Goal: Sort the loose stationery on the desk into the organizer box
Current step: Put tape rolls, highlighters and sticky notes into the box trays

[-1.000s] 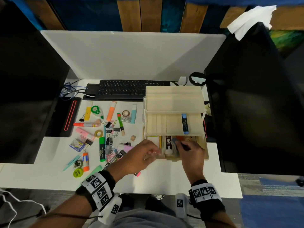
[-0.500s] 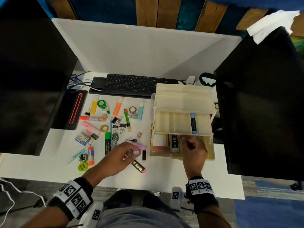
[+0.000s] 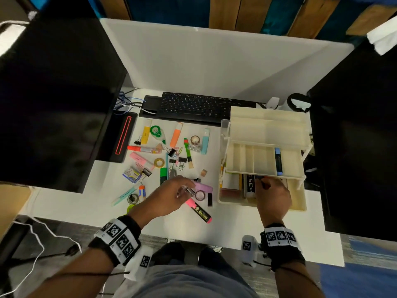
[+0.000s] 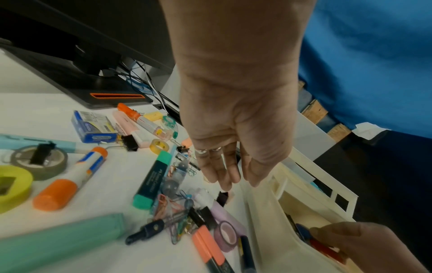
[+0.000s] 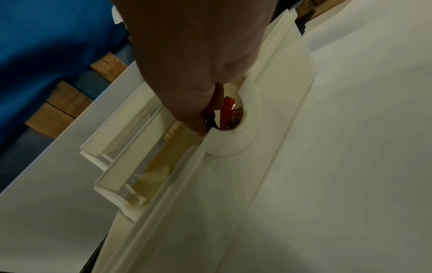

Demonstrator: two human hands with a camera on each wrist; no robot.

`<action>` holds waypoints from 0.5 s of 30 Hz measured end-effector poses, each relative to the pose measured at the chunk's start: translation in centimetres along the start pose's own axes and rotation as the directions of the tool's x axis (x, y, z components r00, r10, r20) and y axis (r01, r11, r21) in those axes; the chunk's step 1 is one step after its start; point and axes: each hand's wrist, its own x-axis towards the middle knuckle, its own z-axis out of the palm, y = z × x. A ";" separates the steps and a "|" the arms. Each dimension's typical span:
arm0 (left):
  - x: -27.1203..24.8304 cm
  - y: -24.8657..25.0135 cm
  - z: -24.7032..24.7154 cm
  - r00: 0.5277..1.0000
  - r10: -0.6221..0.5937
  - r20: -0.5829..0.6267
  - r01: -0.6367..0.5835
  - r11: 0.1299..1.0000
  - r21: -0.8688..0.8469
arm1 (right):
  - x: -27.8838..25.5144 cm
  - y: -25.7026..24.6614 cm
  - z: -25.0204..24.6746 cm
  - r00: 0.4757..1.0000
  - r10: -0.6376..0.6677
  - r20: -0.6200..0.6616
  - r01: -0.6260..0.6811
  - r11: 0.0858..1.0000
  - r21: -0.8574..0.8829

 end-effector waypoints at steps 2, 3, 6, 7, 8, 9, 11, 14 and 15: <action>-0.6 -0.7 -1.2 0.999 -0.032 -0.022 0.032 0.999 -0.011 | 0.0 -0.2 0.0 1.000 0.002 -0.017 -0.002 1.000 0.017; -0.9 -1.0 -1.9 0.998 -0.044 -0.037 0.044 0.999 0.000 | -0.2 -0.6 -0.2 0.999 -0.016 -0.039 0.018 0.999 0.033; -1.8 -2.2 -3.7 0.996 -0.043 -0.079 0.045 0.999 0.024 | -2.1 -3.2 -2.1 0.984 -0.134 -0.115 0.144 0.986 0.088; -2.2 -2.7 -4.2 0.995 -0.039 -0.092 0.042 0.999 0.031 | -2.8 -4.6 -2.8 0.972 -0.205 -0.110 0.217 0.971 0.100; -2.5 -3.1 -4.7 0.993 -0.047 -0.107 0.050 0.998 0.030 | -3.6 -5.9 -3.1 0.950 -0.300 -0.085 0.308 0.946 0.102; -2.8 -3.5 -5.2 0.990 -0.071 -0.121 0.074 0.997 0.020 | -4.3 -7.4 -3.2 0.909 -0.414 -0.036 0.416 0.904 0.097; -3.5 -4.6 -5.8 0.982 -0.125 -0.143 0.124 0.992 -0.016 | -5.5 -9.9 -2.1 0.776 -0.613 0.150 0.606 0.790 0.091; -4.3 -6.6 -6.4 0.977 -0.137 -0.165 0.135 0.991 -0.026 | -6.8 -12.6 1.1 0.602 -0.649 0.466 0.746 0.664 -0.039; -4.5 -7.1 -6.6 0.977 -0.132 -0.165 0.130 0.991 -0.019 | -7.0 -13.3 2.3 0.567 -0.612 0.551 0.782 0.610 -0.127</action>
